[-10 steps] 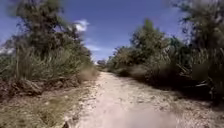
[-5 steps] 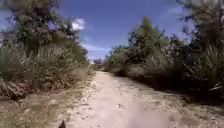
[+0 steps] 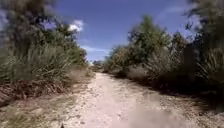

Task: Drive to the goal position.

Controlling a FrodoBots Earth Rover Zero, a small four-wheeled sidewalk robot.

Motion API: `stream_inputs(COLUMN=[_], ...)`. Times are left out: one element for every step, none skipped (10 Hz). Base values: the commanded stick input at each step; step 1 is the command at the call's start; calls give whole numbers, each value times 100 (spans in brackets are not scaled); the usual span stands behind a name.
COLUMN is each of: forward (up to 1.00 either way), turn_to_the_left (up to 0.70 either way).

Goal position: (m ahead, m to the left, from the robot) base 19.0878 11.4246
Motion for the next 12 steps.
stream_inputs(forward=[70,70,70,70,70,70,70,70,70,70,70,70], turn_to_the_left=[0,0,0,0,0,0,0,0,0,0,0,0])
